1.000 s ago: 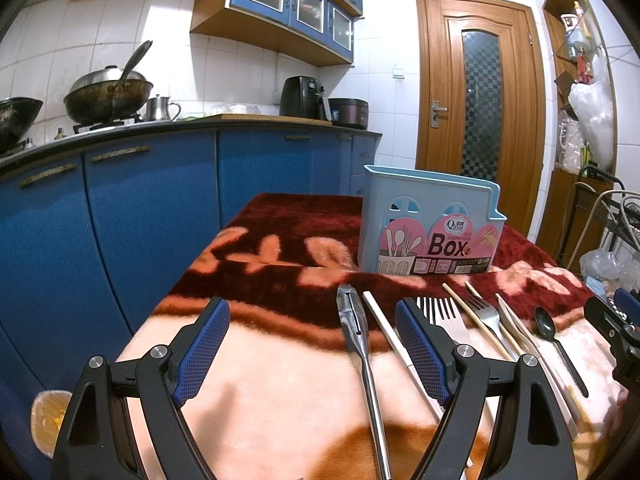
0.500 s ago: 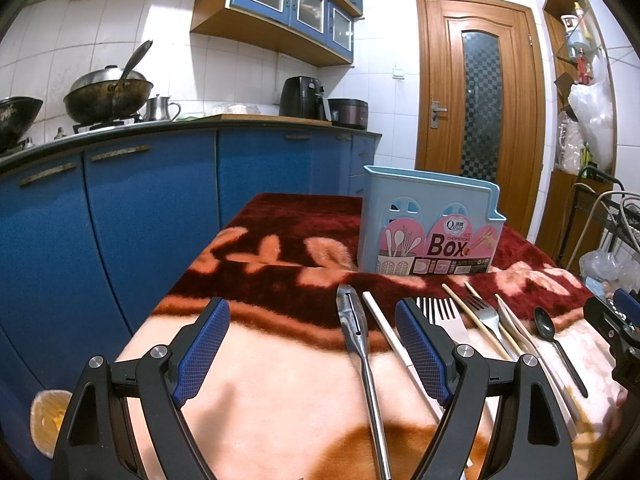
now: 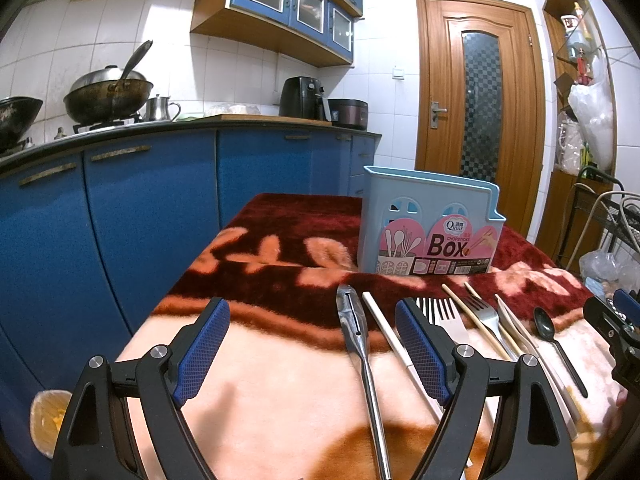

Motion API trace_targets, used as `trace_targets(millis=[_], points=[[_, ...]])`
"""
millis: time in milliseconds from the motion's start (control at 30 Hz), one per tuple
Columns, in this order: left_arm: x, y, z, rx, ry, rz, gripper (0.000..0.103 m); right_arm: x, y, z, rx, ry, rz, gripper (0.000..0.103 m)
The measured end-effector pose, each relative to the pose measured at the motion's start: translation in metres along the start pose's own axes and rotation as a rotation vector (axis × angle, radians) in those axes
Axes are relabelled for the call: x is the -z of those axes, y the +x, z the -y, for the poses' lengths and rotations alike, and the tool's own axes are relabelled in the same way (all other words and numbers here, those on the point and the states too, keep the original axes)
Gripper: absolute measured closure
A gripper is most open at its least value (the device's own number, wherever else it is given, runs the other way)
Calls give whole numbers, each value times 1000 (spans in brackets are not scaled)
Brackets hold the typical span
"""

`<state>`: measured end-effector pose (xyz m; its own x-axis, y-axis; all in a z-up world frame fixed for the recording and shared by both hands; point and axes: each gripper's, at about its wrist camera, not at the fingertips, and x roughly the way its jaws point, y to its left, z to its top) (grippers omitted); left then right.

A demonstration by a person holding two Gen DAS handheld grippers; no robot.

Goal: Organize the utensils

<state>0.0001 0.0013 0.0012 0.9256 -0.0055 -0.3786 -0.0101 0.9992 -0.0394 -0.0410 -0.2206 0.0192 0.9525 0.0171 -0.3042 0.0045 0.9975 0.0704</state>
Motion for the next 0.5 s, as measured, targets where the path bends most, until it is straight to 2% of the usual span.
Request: trace_targets(millis=[500], points=[[0,4,-1,-4,-11,-18,18,2,-1,0,-10,4,4,0]])
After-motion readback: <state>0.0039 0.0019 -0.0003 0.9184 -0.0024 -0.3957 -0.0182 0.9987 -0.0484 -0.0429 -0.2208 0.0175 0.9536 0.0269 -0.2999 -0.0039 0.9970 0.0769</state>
